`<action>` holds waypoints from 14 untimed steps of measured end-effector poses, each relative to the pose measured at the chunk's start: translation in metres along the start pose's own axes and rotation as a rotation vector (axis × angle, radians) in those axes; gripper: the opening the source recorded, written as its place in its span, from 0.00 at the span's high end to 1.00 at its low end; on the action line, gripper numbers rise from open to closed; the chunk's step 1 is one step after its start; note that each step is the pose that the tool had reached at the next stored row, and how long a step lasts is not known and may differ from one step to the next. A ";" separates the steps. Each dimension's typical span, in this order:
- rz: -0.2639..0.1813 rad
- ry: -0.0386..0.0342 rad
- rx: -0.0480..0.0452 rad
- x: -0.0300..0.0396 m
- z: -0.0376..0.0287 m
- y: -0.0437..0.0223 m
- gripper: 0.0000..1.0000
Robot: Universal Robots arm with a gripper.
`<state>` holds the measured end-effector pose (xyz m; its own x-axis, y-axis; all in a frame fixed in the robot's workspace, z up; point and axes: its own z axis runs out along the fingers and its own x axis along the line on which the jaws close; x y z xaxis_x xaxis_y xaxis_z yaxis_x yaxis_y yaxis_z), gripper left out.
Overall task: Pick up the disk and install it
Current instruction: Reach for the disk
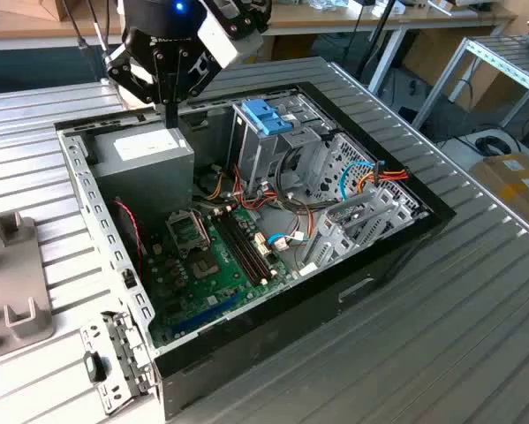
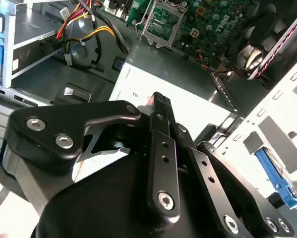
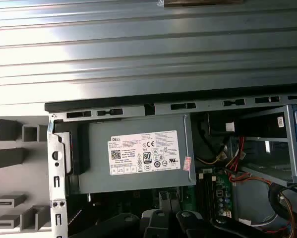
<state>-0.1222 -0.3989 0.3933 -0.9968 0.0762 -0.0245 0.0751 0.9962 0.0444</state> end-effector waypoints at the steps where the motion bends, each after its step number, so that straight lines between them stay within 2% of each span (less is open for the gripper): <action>1: 0.000 0.0000 0.0000 0.0009 0.0000 -0.0001 0.90; 14: 0.000 0.0000 0.0000 0.0041 -0.0001 -0.0004 0.90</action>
<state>-0.1263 -0.3990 0.3933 -0.9968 0.0763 -0.0245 0.0752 0.9962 0.0443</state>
